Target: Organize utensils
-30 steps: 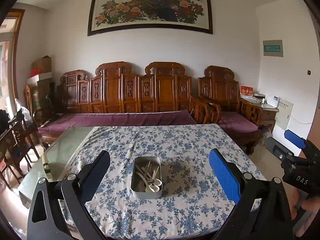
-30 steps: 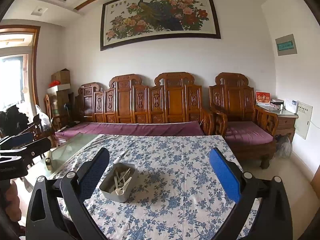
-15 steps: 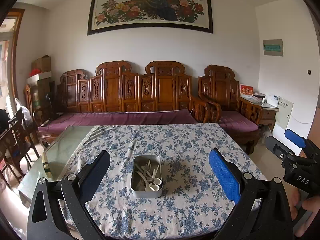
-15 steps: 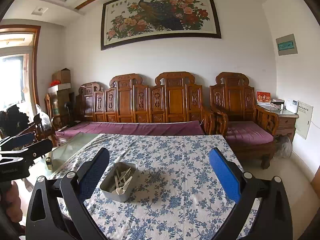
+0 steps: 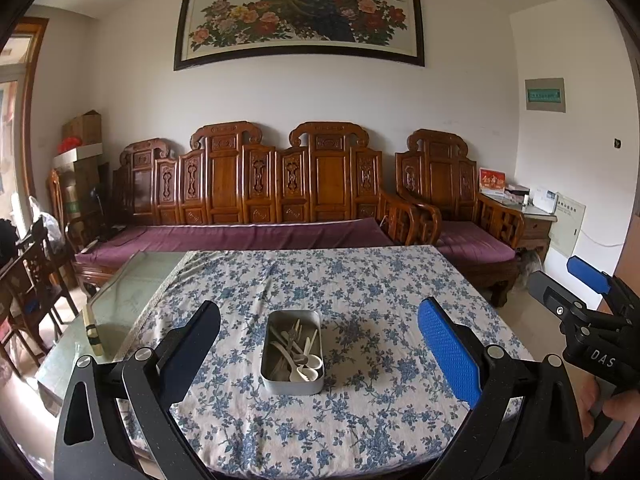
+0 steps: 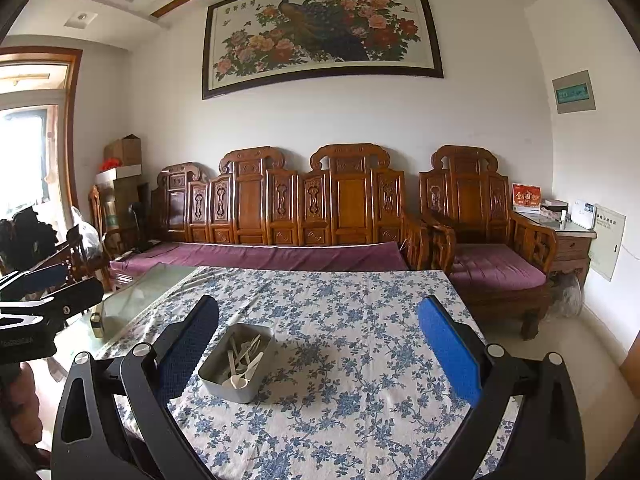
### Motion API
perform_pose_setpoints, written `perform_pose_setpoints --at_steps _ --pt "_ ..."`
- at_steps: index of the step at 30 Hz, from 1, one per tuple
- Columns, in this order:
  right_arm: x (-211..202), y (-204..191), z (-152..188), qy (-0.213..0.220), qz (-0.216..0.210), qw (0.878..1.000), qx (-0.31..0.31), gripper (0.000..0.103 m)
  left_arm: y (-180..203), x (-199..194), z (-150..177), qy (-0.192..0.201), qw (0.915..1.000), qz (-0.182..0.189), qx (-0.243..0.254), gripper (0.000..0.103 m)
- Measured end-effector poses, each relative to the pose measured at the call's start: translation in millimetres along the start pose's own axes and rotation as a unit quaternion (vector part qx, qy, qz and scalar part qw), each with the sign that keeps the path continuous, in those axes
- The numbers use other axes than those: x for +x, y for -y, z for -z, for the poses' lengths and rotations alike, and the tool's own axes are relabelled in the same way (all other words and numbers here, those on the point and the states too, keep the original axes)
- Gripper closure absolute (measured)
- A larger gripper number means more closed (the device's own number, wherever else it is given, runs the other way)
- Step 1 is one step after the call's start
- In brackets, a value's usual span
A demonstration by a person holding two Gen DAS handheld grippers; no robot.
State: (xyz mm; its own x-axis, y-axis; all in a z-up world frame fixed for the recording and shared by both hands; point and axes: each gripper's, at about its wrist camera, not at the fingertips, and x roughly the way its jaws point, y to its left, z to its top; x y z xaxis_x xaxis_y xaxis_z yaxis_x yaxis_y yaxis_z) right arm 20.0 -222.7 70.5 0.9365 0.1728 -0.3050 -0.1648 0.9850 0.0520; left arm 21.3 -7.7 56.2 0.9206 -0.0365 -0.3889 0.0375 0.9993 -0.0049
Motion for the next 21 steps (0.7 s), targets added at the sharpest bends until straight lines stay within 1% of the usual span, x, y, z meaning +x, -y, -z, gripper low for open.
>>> perform_pose_setpoints --at_steps 21 --pt "0.0 0.0 -1.2 0.0 -0.001 1.0 0.0 0.002 1.0 -0.9 -1.2 -0.003 1.0 0.003 -0.001 0.008"
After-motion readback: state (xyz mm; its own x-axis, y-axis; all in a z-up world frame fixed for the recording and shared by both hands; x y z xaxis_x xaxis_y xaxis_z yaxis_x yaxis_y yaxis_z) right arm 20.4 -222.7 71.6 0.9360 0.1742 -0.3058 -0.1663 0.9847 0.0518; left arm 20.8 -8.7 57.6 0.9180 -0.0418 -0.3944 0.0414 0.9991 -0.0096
